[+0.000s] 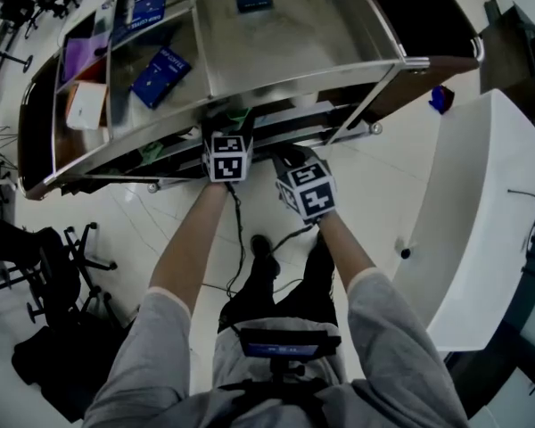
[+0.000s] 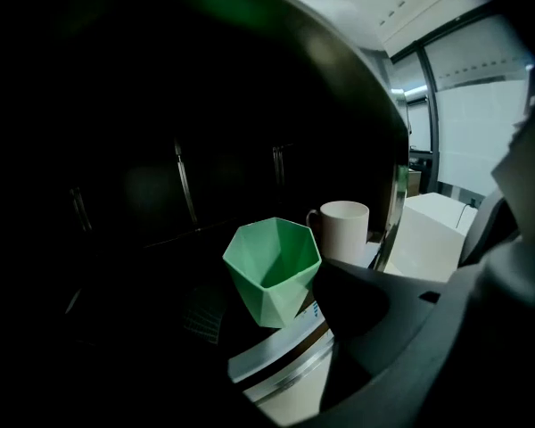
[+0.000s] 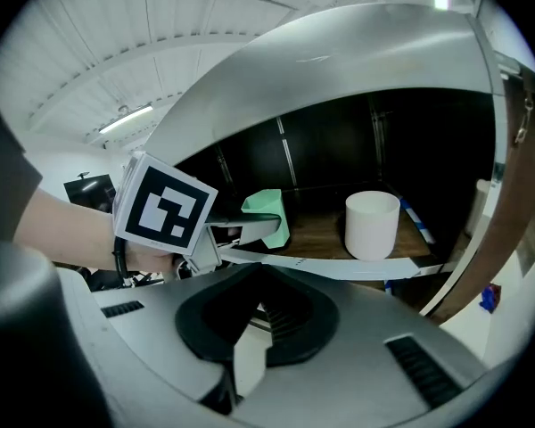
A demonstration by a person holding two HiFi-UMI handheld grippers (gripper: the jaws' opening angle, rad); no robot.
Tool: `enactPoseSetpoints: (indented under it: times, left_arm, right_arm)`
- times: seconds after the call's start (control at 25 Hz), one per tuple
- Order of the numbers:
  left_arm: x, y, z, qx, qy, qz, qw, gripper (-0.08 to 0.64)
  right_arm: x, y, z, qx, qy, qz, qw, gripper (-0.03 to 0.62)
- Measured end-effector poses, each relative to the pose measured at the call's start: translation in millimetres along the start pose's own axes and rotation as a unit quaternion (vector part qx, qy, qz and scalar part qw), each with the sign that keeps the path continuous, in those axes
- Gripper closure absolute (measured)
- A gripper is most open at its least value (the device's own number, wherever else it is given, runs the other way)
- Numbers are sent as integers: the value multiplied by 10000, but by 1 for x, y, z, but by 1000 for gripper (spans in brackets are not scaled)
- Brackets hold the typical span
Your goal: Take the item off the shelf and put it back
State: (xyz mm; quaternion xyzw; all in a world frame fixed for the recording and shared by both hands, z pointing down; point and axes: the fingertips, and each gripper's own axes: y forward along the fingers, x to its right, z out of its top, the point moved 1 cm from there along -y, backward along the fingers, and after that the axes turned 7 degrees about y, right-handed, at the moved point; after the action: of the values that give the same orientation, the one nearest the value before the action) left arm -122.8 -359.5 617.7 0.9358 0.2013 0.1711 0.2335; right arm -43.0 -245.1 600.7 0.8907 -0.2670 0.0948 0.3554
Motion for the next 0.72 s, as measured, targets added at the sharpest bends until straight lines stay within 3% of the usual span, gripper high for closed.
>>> enactPoseSetpoints:
  times: [0.48, 0.72]
  left_arm:
    - [-4, 34, -16, -246, -55, -33, 9997, 258]
    - [-5, 39, -31, -273, -274, 64, 9992, 251]
  right_arm:
    - [11, 11, -12, -68, 135, -54, 9999, 583]
    - [16, 11, -14, -91, 161, -84, 9998, 583]
